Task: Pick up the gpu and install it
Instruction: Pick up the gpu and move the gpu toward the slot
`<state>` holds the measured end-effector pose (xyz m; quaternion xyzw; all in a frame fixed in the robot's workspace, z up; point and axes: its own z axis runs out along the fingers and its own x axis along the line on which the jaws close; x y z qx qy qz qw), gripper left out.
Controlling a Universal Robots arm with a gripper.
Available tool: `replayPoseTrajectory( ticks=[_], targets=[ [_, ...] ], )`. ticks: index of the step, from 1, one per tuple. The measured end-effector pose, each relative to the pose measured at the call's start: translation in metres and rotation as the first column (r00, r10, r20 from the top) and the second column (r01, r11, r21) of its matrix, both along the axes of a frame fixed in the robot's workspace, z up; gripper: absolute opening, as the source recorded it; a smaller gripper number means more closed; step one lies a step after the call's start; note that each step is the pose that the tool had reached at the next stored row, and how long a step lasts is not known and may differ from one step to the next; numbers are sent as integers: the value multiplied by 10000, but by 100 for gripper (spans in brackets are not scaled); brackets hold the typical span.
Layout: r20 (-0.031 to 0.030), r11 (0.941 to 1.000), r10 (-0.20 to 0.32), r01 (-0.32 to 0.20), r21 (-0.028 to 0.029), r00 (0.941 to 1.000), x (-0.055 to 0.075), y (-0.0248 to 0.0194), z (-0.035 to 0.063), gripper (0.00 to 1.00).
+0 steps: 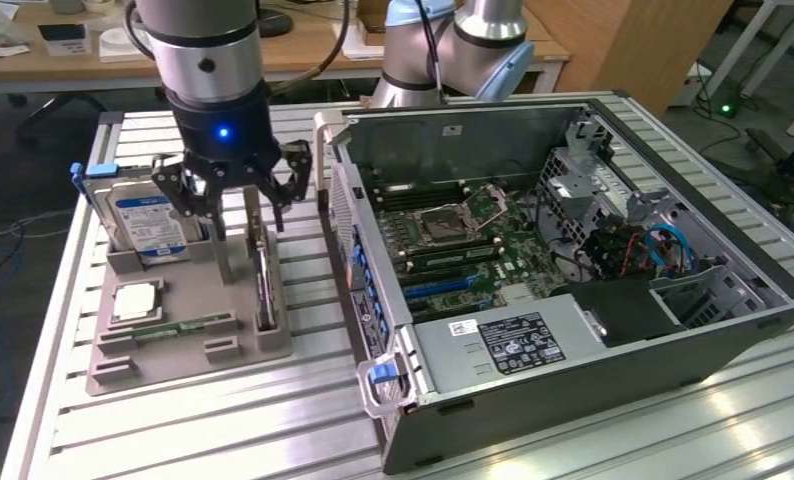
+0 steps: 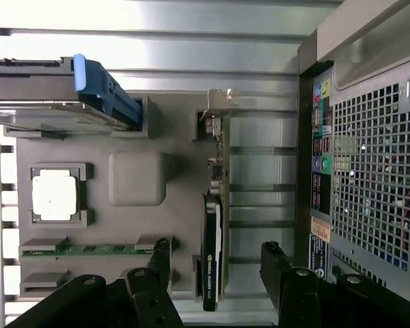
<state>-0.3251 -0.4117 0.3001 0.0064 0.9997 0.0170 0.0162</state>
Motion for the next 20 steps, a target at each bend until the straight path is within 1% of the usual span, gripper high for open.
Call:
replayPoseTrajectory(
  ticks=[2,15,18,20],
  targets=[
    [28,10000,-36,36,3,10000,0,-31,-38,65],
    [27,9999,-139,139,1,9999,12,-34,-273,65],
    [27,9999,-168,168,2,9999,12,-51,-328,65],
    [27,9998,-175,175,1,9998,12,-51,-365,65]
  ],
)
